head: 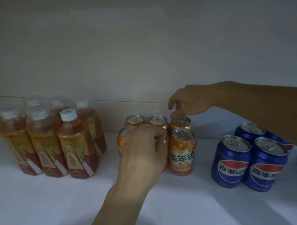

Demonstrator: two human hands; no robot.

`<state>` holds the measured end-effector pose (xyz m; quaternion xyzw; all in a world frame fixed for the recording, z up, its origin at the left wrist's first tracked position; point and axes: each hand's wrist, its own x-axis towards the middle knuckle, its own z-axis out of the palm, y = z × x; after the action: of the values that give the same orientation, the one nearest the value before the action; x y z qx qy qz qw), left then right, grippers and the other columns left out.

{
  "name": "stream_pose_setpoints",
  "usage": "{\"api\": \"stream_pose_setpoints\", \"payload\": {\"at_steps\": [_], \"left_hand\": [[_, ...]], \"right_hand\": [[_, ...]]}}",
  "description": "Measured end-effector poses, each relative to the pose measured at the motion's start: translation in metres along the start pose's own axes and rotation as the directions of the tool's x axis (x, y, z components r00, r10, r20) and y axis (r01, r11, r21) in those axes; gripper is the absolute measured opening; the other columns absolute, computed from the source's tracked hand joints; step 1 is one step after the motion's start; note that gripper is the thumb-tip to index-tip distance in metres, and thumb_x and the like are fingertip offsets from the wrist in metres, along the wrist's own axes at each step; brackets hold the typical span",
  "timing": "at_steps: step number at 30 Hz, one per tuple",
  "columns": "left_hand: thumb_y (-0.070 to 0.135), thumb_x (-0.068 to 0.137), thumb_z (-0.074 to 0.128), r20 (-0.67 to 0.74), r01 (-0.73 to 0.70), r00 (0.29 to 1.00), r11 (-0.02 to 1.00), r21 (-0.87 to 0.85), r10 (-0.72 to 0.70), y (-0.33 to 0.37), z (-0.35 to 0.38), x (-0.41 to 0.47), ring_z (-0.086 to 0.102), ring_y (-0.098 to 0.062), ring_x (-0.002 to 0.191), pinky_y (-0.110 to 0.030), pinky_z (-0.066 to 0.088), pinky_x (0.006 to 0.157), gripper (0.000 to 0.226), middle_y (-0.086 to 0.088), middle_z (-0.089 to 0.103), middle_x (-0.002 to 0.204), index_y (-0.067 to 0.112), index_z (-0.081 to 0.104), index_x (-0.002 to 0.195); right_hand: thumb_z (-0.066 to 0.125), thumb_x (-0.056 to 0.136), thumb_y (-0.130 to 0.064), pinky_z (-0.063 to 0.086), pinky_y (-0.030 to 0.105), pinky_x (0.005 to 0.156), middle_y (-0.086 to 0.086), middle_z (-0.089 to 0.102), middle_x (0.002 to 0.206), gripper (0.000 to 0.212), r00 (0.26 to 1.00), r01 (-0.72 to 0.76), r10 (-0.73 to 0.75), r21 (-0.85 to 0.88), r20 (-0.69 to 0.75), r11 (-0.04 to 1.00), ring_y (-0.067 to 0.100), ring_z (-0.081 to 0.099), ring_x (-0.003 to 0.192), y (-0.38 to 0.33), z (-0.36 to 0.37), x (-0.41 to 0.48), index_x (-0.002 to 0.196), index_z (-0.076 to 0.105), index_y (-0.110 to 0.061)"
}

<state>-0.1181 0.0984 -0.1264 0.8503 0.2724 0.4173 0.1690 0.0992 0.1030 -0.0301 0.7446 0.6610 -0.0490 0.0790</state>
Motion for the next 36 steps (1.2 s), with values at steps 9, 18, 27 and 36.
{"api": "stream_pose_setpoints", "payload": {"at_steps": [9,18,27,36], "left_hand": [[0.018,0.085,0.057,-0.040,0.021,0.999,0.999,-0.044,-0.022,-0.001,-0.005,-0.001,0.066,-0.006,0.087,-0.036,0.055,0.078,0.021,0.010,0.075,0.091,0.024,0.077,0.089],[0.020,0.088,0.059,-0.051,0.045,0.997,0.994,-0.098,-0.050,-0.005,-0.011,-0.003,0.065,-0.002,0.095,-0.038,0.057,0.086,0.022,0.020,0.071,0.098,0.030,0.077,0.098],[0.013,0.094,0.062,-0.131,0.034,0.990,0.990,-0.133,-0.052,0.001,-0.012,-0.001,0.063,-0.002,0.095,-0.034,0.055,0.084,0.021,0.018,0.067,0.100,0.028,0.072,0.104],[0.033,0.083,0.078,-0.113,0.103,0.962,0.713,-0.694,-0.249,0.051,0.016,0.004,0.067,-0.001,0.108,-0.022,0.056,0.084,0.073,0.024,0.063,0.126,0.031,0.043,0.147]], "right_hand": [[0.066,0.100,-0.041,0.048,0.035,0.104,-0.001,0.056,0.144,0.050,0.982,0.185,-0.179,0.141,-0.055,0.973,0.018,0.060,0.121,-0.024,0.016,0.021,0.145,0.052,-0.029],[0.067,0.100,-0.033,0.047,0.031,0.085,0.000,0.060,0.128,0.050,0.971,0.222,-0.201,0.179,-0.126,0.958,0.007,0.057,0.091,-0.024,0.028,0.025,0.142,0.042,-0.031],[0.065,0.101,-0.022,0.048,0.022,0.072,0.002,0.064,0.123,0.044,0.904,0.250,-0.117,0.287,-0.411,0.925,0.013,0.064,0.098,-0.025,-0.043,-0.035,0.130,0.035,-0.037],[0.058,0.105,-0.016,0.060,0.036,0.089,0.002,0.072,0.115,0.027,0.769,0.452,0.068,0.617,-0.635,0.644,0.014,0.071,0.105,-0.022,-0.042,-0.129,0.121,0.048,-0.036]]}}
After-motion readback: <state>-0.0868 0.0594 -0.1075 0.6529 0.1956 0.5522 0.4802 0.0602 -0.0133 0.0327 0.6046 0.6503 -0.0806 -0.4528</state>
